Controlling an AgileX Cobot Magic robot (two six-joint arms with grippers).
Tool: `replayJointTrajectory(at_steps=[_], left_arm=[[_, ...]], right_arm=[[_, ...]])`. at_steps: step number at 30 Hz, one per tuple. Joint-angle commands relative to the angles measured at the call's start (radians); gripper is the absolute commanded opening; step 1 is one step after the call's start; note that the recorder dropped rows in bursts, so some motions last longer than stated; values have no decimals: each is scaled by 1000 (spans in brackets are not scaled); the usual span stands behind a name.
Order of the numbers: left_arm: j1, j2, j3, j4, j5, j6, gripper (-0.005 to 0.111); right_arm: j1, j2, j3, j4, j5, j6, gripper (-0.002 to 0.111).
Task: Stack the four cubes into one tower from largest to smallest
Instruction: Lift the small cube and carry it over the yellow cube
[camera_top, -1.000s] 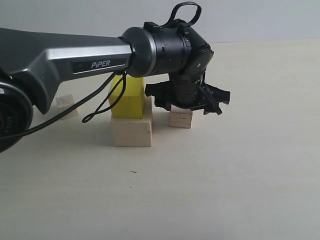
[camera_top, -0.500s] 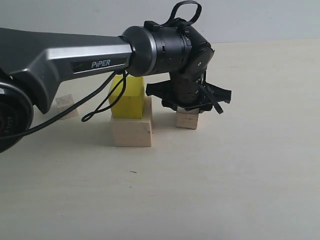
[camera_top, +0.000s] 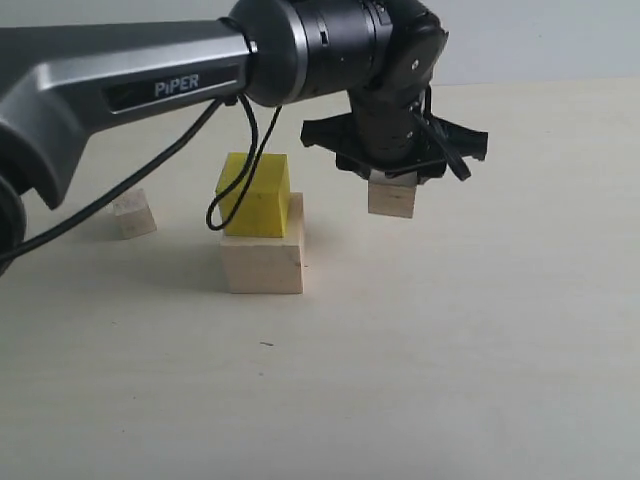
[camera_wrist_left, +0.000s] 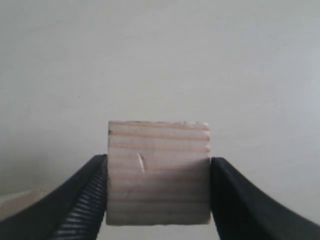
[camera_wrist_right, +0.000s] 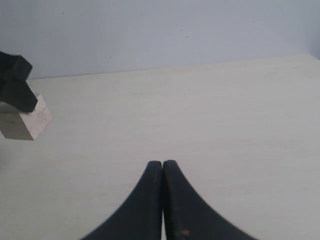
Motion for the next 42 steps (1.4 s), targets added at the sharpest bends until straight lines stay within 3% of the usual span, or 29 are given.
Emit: replayJointTrajectory(at_steps=[1, 10, 20, 30, 37, 42], left_arm=[[-4, -66, -21, 5, 39, 6, 1], [-4, -200, -21, 10, 105, 32, 1], [1, -331, -21, 103, 282, 92, 1], [27, -373, -11, 96, 282, 149, 1], [57, -398, 95, 86, 282, 132, 1], [102, -480, 255, 57, 282, 106, 1]], right_arm=[[-7, -7, 4, -6, -6, -8, 0], [-7, -7, 4, -6, -6, -8, 0], [-7, -7, 4, -3, -6, -8, 0], [-7, -7, 4, -6, -6, -8, 0], [-7, -7, 4, -6, -6, -8, 0], [-7, -7, 4, -4, -6, -8, 0]])
